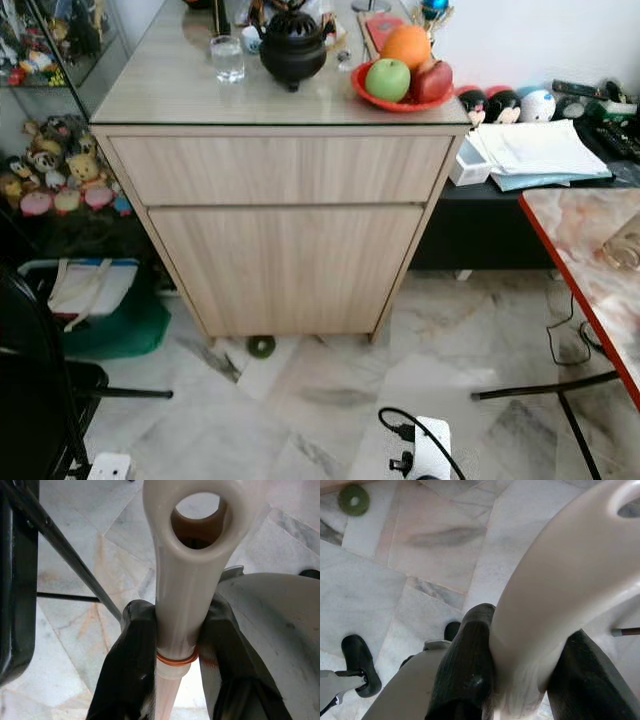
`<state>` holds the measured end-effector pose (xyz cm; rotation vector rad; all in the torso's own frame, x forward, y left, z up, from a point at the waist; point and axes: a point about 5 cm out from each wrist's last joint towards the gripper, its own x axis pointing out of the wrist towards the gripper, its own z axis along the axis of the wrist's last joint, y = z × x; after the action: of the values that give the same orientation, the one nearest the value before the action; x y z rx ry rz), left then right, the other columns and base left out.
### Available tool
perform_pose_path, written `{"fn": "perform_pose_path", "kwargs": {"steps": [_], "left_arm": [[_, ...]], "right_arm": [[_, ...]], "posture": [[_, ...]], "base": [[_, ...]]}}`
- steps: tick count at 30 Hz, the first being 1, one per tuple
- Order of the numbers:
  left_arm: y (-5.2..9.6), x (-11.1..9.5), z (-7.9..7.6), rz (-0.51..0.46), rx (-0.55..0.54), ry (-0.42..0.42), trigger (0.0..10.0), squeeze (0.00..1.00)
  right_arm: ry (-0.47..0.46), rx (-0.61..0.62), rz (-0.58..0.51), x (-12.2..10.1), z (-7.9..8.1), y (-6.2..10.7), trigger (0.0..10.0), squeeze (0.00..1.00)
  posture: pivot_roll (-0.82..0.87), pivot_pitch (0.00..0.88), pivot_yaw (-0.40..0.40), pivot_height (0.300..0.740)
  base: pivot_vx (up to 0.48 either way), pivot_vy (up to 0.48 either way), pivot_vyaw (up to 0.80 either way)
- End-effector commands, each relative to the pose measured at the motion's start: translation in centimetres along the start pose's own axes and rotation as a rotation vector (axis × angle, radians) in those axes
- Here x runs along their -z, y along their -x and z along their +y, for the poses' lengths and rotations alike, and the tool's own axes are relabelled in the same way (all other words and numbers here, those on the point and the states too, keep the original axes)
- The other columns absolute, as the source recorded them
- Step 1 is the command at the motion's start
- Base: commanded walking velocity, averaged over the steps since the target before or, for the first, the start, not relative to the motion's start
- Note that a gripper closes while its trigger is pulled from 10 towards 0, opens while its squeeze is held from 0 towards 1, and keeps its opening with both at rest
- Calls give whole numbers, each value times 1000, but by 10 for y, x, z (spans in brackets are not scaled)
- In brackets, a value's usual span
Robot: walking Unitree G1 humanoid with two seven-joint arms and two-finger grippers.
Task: Sweep floor
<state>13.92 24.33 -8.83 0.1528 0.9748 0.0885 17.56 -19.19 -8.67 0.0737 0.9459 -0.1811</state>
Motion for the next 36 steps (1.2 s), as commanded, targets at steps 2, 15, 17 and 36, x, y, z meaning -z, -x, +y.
{"fn": "perform_pose_path", "kwargs": {"steps": [2, 15, 17, 36], "left_arm": [[4, 17, -3, 55, 14, 15, 10000, 0], [4, 18, -2, 59, 16, 14, 10000, 0], [4, 18, -2, 59, 15, 13, 10000, 0], [5, 21, -3, 66, 18, 16, 10000, 0]], "right_arm": [[-28, -4, 44, 13, 0, 2, 10000, 0], [-25, -18, 48, 14, 2, 2, 10000, 0], [-24, -19, 48, 14, 2, 2, 10000, 0], [-13, -39, 48, 14, 6, 2, 10000, 0]], "posture": [[-6, 106, -69, 740], [-1, 106, -69, 740], [0, 106, -69, 740], [8, 114, -72, 740]], "base": [[-294, 0, 0], [-293, 0, 0], [-292, 0, 0], [-294, 0, 0]]}}
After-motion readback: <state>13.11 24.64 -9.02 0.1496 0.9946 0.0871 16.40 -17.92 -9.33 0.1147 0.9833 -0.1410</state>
